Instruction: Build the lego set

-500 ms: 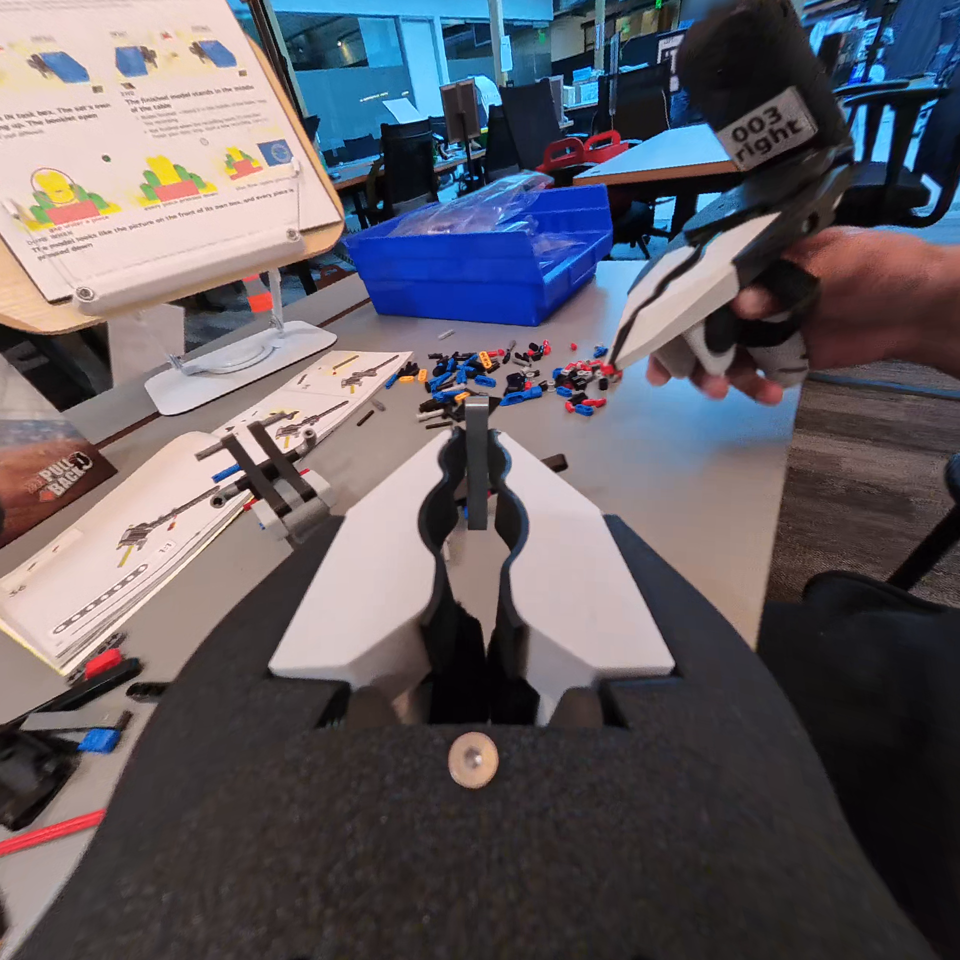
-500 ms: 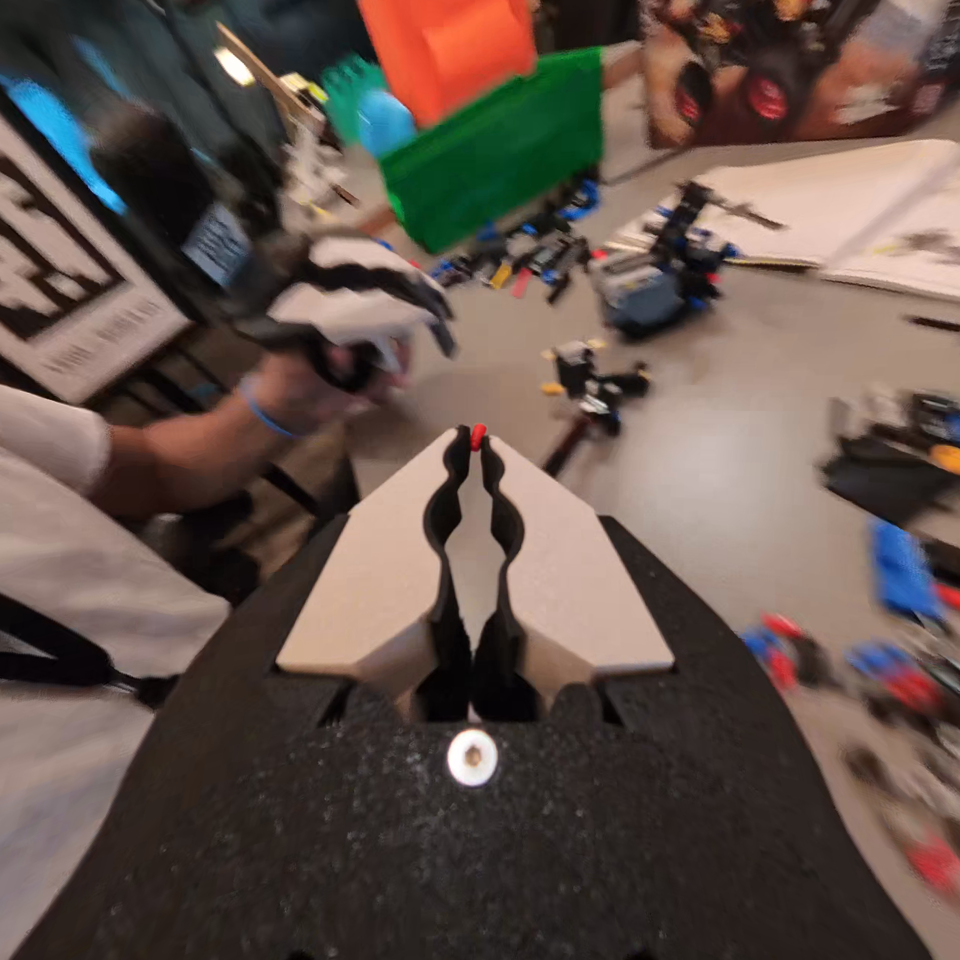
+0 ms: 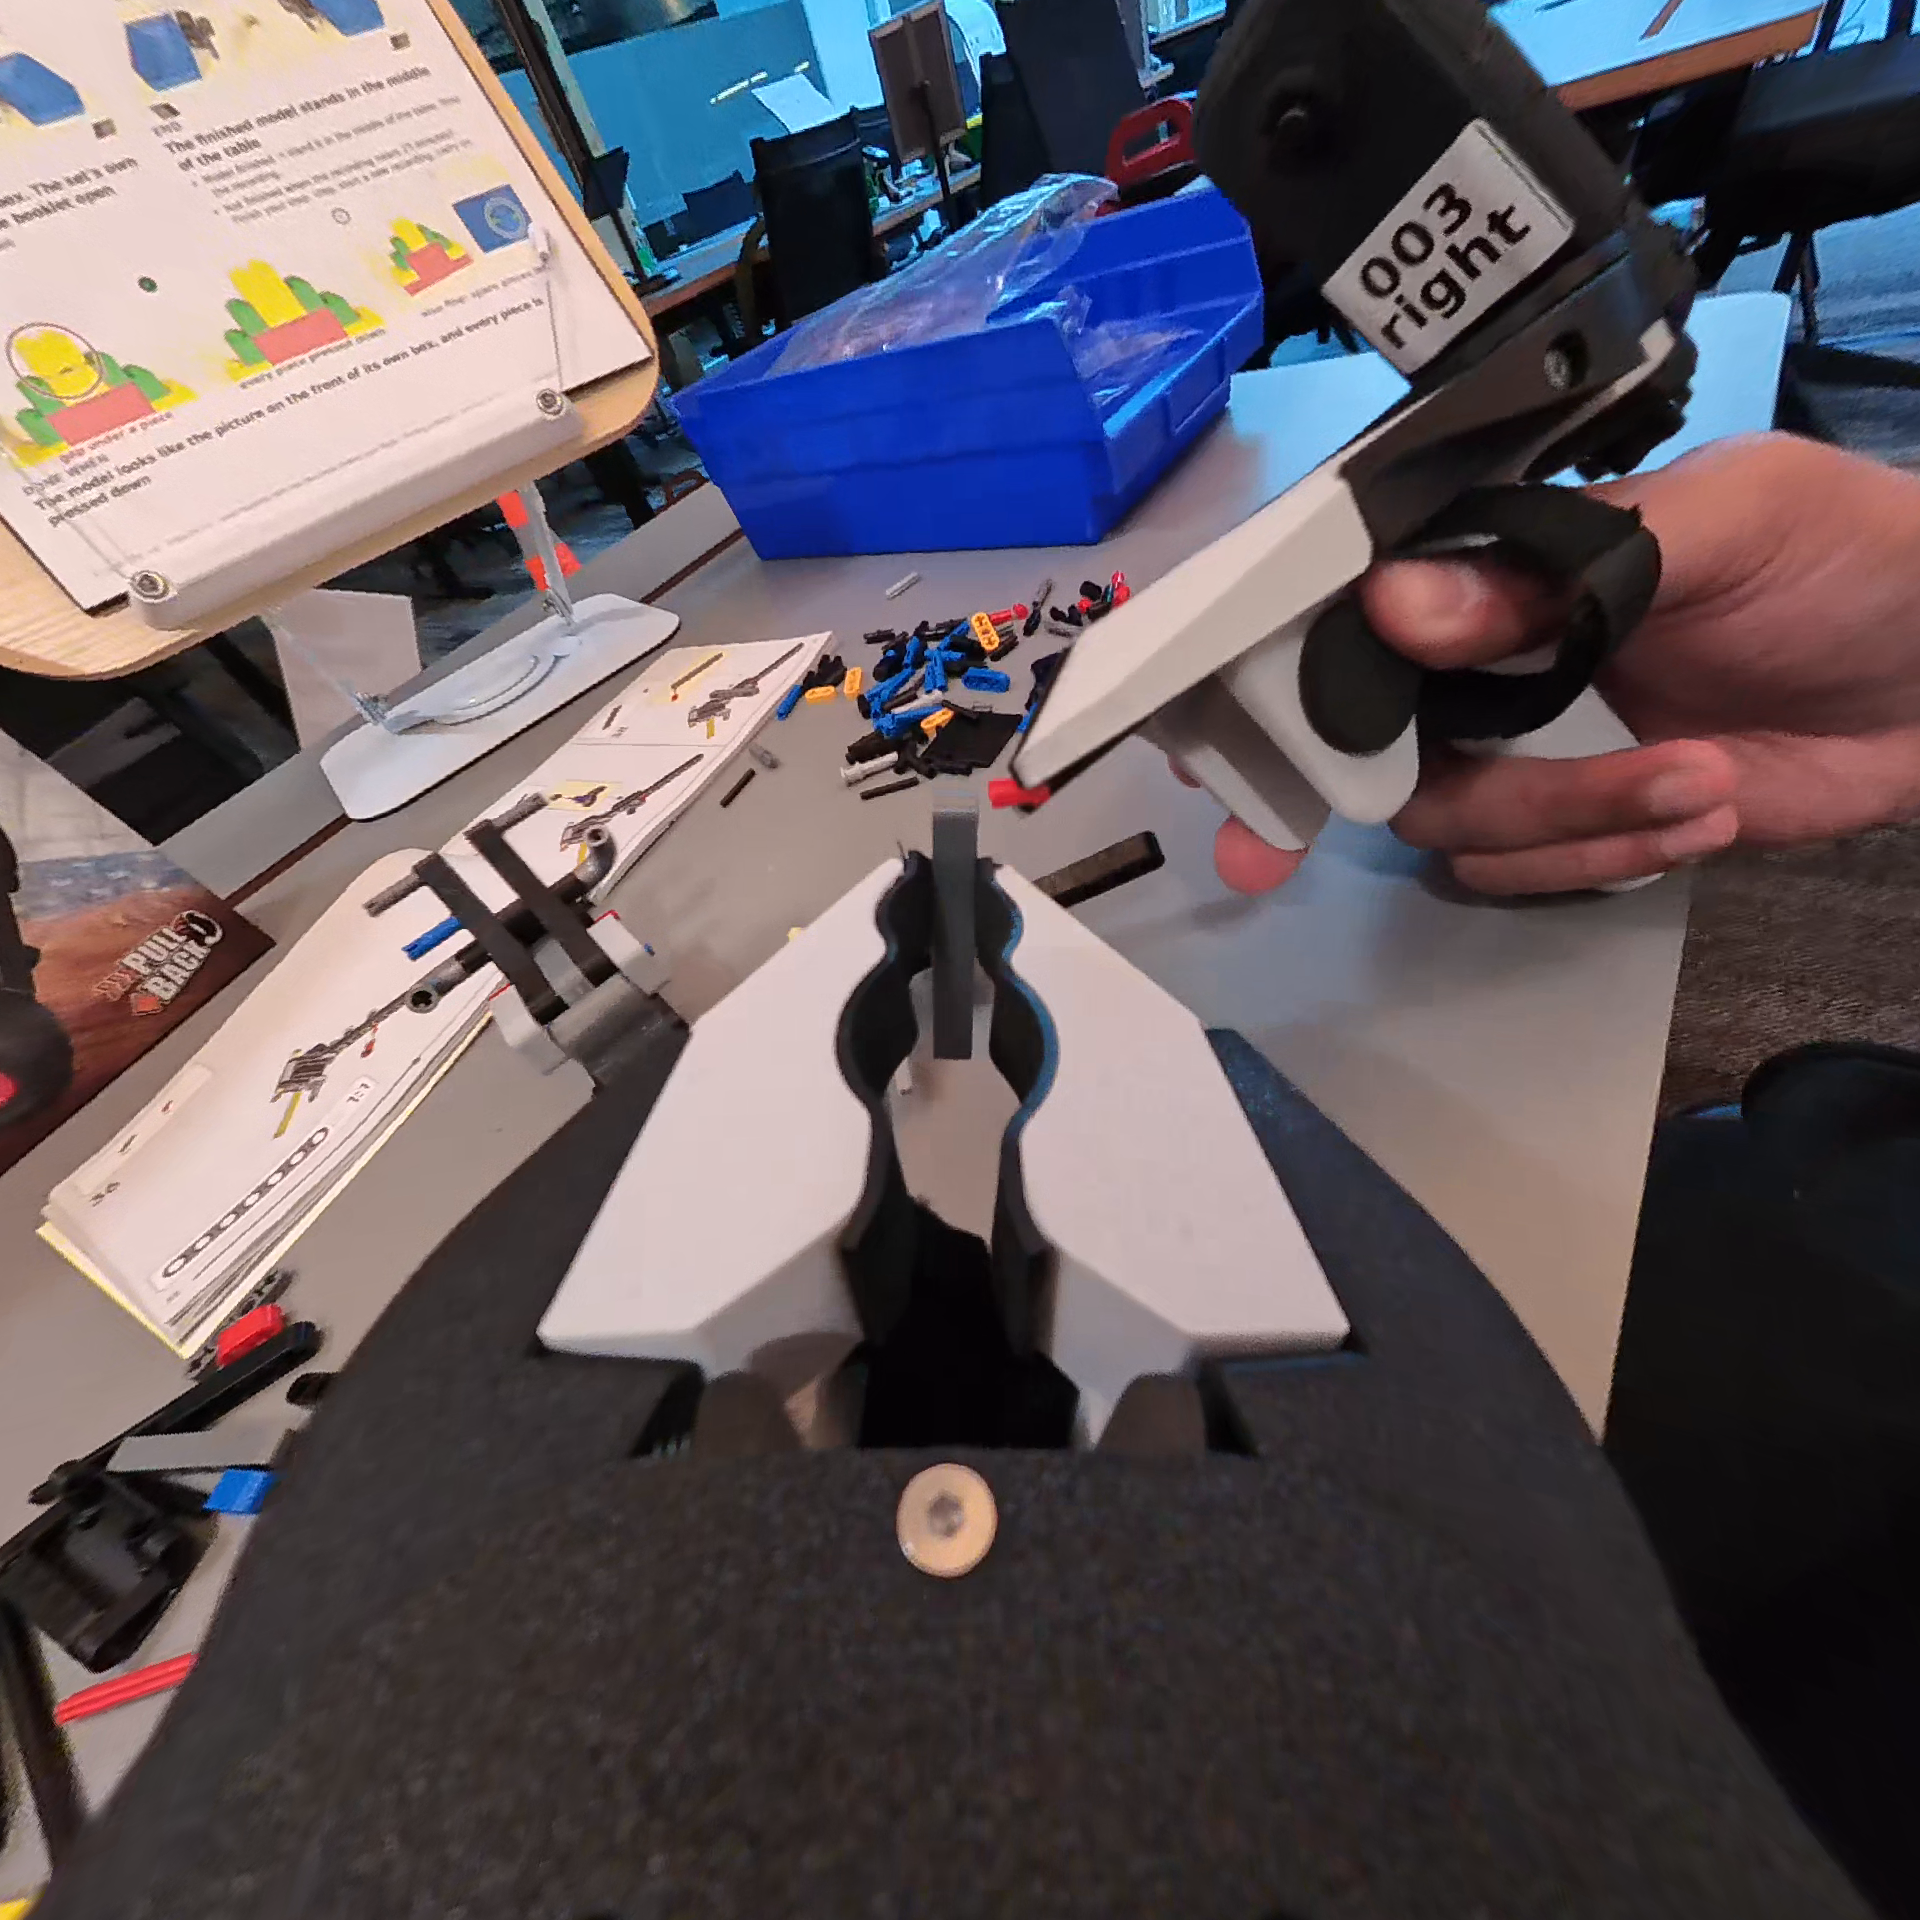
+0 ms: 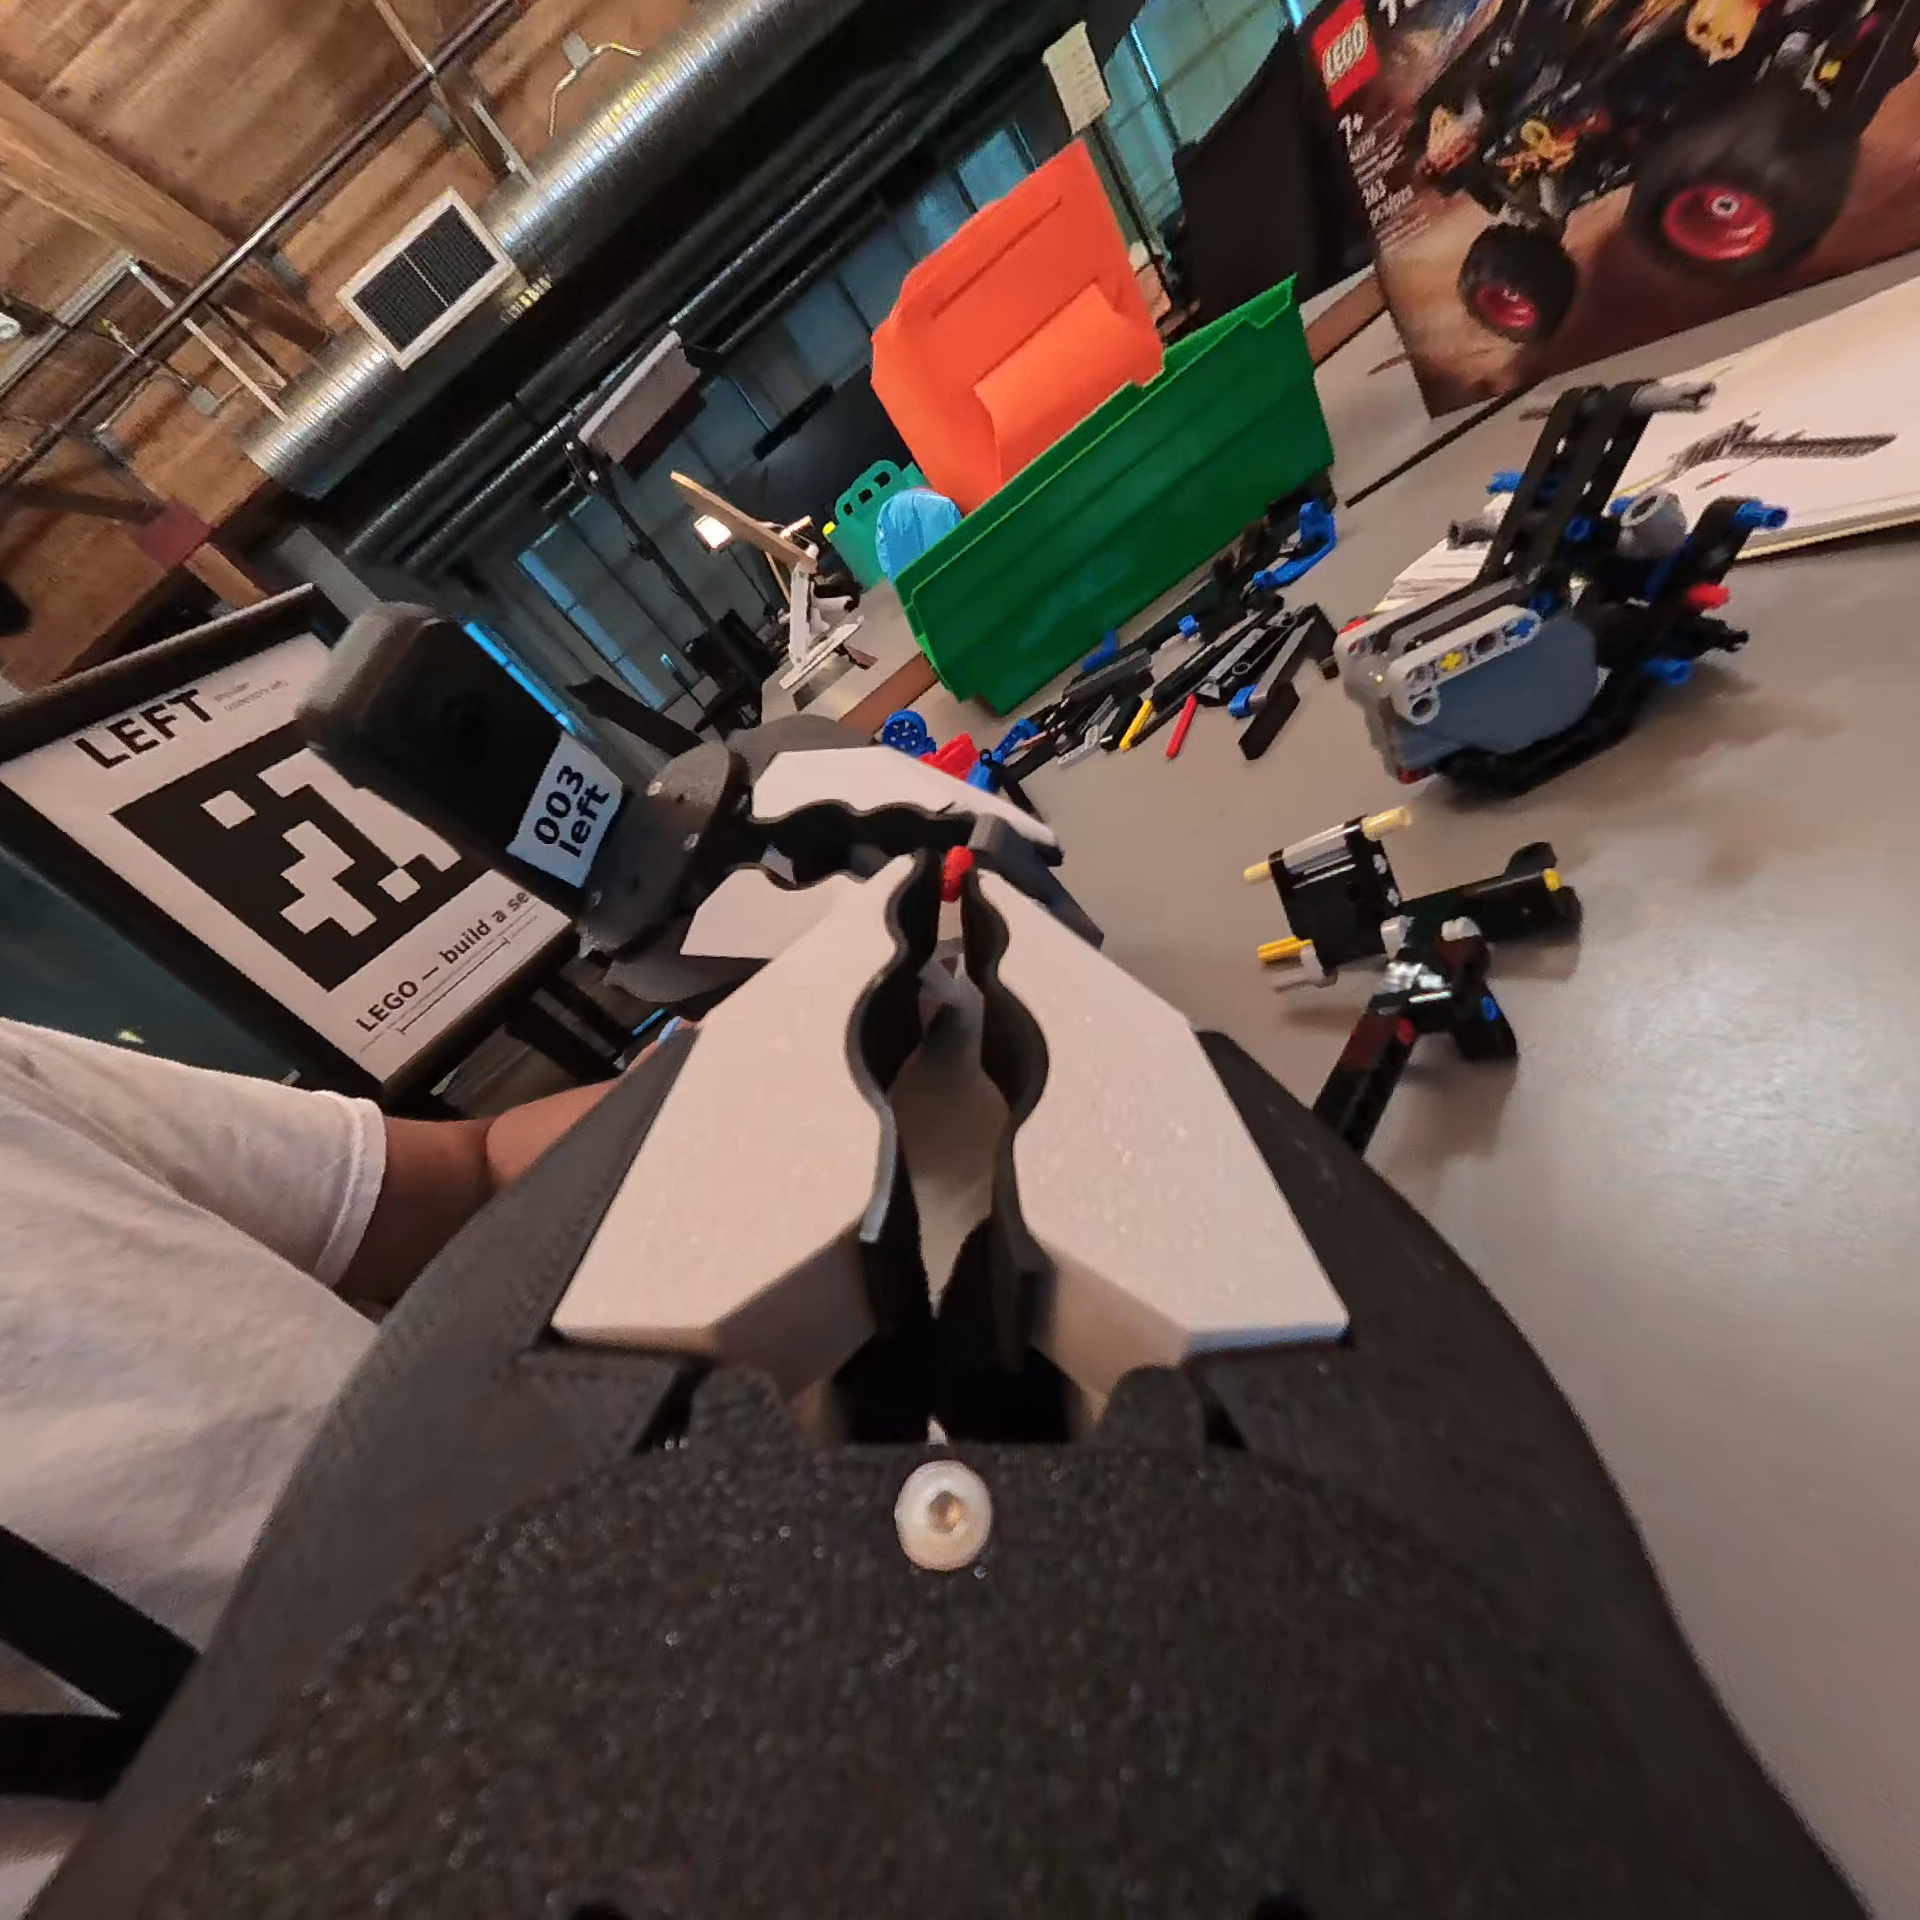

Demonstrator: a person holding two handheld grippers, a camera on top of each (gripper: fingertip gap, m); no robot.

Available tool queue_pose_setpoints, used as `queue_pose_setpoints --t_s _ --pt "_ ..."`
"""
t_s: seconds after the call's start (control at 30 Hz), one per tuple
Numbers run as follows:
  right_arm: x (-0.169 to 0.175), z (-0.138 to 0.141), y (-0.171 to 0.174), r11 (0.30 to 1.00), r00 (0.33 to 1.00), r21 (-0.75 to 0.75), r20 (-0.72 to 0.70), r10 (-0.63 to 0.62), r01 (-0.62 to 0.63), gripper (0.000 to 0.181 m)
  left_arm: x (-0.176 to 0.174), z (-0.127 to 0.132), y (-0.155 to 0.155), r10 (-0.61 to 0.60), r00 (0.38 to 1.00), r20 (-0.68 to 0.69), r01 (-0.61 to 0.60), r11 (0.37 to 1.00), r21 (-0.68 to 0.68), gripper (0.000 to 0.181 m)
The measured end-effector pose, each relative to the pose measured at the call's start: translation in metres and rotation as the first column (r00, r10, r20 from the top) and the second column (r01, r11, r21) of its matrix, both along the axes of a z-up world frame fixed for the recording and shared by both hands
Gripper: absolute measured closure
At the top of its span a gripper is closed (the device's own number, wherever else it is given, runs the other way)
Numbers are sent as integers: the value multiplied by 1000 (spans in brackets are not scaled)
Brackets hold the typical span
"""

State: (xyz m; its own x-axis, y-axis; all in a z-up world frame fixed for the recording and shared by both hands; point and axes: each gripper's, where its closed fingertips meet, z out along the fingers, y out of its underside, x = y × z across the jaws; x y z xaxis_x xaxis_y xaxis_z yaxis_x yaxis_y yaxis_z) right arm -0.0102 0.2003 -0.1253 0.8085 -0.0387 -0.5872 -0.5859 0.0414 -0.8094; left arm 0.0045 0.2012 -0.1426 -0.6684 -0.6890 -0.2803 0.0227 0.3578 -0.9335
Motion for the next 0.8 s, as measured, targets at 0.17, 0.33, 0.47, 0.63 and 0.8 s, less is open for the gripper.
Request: queue_pose_setpoints --t_s 0.17,0.33,0.47,0.63,0.8 --pt "2 -7 3 998 1000 -53 6 -23 23 178 0 -2 0 13 1000 13 -14 1000 28 175" --pt "5 -9 2 996 998 -64 18 -55 56 178 2 -5 0 36 999 28 -38 997 69 175" --pt "7 -9 1 993 995 -72 50 -91 94 179 2 -7 0 55 997 50 -61 992 113 175" --pt "7 -7 0 983 980 -90 137 -145 158 179 1 -6 -3 39 999 -4 -39 998 53 175" --pt "11 -9 -1 977 977 -107 131 -171 185 178 5 -8 -3 70 997 -31 -69 997 46 175"
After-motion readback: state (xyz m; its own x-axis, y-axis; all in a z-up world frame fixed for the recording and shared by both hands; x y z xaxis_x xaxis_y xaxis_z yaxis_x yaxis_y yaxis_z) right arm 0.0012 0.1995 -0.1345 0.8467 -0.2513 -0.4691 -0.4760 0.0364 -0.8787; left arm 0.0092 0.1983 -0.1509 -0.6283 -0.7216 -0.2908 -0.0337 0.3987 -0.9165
